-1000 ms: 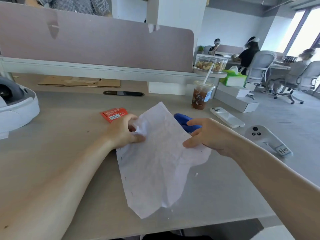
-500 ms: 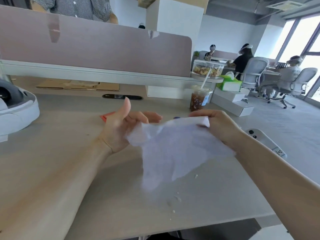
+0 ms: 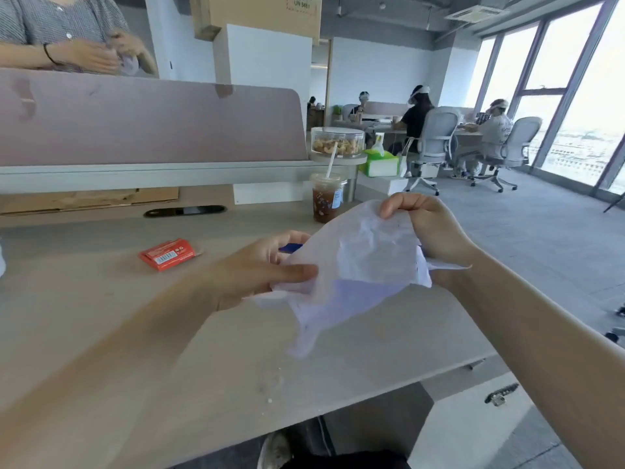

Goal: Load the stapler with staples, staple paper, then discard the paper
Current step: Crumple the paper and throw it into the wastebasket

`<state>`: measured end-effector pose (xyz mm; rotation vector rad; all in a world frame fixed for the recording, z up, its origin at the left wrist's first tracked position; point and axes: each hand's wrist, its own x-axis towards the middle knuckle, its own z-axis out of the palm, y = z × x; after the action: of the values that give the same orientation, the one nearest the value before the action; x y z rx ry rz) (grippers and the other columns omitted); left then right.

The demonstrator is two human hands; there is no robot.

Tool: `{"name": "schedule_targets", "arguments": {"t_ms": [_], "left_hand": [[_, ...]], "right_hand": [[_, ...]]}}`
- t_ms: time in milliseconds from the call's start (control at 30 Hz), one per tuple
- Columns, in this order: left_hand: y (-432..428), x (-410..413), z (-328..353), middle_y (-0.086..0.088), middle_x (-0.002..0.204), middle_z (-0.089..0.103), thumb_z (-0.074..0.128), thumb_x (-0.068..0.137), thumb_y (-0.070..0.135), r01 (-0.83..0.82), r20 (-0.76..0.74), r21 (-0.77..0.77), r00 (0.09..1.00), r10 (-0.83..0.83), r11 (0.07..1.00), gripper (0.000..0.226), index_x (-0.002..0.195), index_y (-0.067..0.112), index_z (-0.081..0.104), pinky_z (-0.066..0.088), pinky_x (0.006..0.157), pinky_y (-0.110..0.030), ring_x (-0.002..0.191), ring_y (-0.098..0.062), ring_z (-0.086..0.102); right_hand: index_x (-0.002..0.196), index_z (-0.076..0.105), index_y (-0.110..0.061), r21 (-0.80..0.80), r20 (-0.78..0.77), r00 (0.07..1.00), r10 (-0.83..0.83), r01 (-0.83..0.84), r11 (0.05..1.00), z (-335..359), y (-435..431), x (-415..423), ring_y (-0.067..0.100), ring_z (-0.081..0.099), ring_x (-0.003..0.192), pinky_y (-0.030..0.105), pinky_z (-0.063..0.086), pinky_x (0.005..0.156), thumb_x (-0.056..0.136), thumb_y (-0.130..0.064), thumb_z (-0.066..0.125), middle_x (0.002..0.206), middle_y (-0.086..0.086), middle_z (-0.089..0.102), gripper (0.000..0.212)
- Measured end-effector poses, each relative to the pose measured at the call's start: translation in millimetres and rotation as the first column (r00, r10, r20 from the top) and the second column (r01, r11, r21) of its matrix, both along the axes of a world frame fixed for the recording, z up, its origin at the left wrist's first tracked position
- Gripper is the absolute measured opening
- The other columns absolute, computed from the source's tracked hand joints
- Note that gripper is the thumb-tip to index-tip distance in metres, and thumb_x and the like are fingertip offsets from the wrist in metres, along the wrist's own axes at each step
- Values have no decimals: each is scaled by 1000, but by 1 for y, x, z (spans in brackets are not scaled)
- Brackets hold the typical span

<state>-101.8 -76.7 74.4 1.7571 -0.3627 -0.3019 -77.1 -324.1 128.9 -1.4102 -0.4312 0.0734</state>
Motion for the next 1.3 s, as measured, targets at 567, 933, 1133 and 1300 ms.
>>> {"name": "schedule_targets", "arguments": {"t_ms": [567,933,1133,1300], "left_hand": [[-266,-43,23,-8,120,68,64,86,42,17,-32,-389,999,-32,921,43,125,25,57,54,91,-52,109,-25,67],[-389,-74,-49,3,113,71,68,75,13,233,226,-240,957,-179,943,42,110,36,64,54,86,-35,105,-14,67],[-428,-83,-98,-6,86,68,70,73,1,279,69,-280,960,-270,919,23,82,22,70,48,71,-35,83,-21,63],[-459,-97,-149,3,81,68,64,80,-8,299,202,-114,941,-273,947,28,82,20,67,50,67,-24,76,-8,62]], "right_hand": [[112,66,-10,-349,728,622,-290,700,623,-35,-174,-99,29,61,95,39,51,77,79,12,39,112,8,64,48],[86,75,0,60,66,844,-533,529,846,-106,-297,-187,24,68,85,34,54,80,83,14,52,89,19,73,28],[111,63,-34,-122,-164,580,-798,791,600,-178,-347,-215,14,66,102,45,53,92,82,-31,66,116,-8,66,29],[116,64,-27,9,-360,775,-519,559,829,-219,-343,-232,21,65,106,45,54,92,90,-37,61,118,-1,69,28]]}}
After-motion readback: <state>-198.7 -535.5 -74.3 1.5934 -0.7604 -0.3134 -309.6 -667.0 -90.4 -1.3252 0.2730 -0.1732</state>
